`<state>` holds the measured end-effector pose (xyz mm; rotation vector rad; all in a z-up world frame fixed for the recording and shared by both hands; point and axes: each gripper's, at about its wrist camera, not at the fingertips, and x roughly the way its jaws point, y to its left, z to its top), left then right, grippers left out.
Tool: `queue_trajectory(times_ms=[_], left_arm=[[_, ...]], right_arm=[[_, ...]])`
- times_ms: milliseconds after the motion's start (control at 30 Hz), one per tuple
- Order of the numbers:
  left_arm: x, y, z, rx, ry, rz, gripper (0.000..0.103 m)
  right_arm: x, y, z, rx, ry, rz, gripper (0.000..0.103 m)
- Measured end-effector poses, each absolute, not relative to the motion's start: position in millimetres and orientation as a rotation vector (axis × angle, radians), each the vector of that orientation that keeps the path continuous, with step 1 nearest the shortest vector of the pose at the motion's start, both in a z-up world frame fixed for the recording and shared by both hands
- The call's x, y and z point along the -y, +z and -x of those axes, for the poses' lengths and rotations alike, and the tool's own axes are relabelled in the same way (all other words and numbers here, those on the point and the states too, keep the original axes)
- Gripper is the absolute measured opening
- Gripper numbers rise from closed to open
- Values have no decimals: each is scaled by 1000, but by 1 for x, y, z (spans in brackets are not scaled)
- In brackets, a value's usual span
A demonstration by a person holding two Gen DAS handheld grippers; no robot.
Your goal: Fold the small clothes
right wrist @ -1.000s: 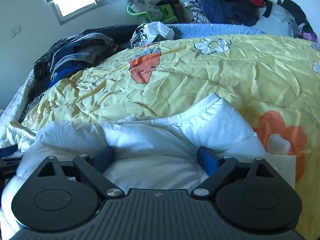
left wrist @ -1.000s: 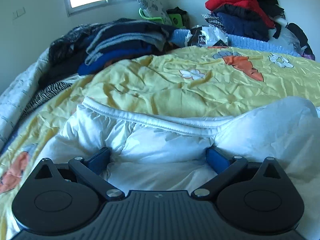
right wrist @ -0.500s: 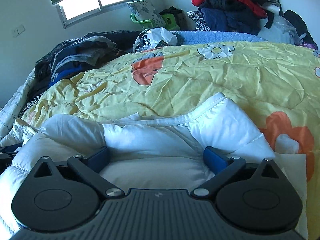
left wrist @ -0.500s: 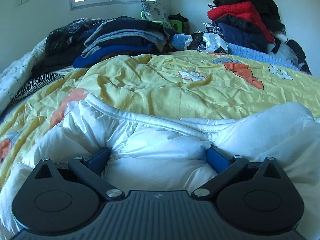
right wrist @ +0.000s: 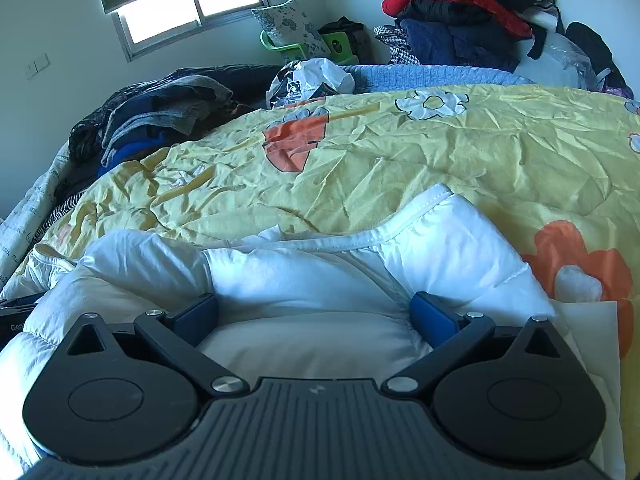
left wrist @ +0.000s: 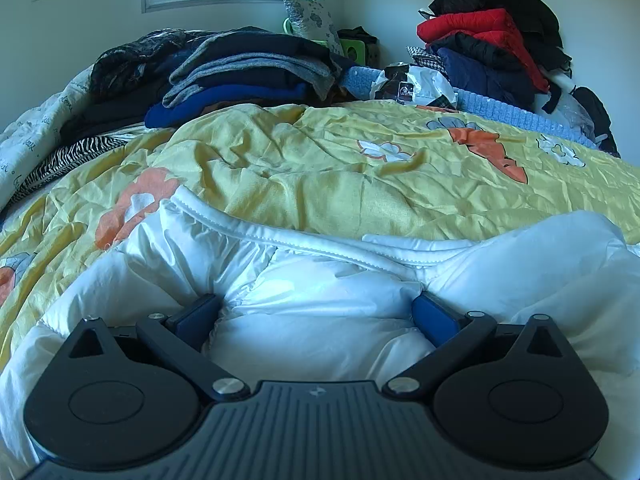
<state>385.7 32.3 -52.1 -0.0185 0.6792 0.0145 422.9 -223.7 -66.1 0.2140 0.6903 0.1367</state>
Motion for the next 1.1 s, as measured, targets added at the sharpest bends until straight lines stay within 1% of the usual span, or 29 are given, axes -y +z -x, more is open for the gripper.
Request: queue_trajectory(times_ms=[800,833,867,900,1000,1067,1100], left_arm=[[-34,-53,-385,-680,12,27,103],[-33,-53,-385,-678,14,26,103],[-33,-53,-385,-676,15,26,103],[-34,-53,-385,-676,15,29,103],[-34,-53,-385,-676,13,32,103],[-34,-53,-384,-674,13,34,103],[-34,-53,-384,-675,12,36,103]], right_arm=[[222,-63,-422,-706,134,-182,100],[223,-59,-421,-710,126,-182,98],[224,-51,-417,-705,96,-184,93],[224,-43,-411,-688,76,-195,93],[213,-8,-390,-572,179,-236,95],[190,8,-387,-551,247,-201,101],[178,13,-388,-554,271,-173,101]])
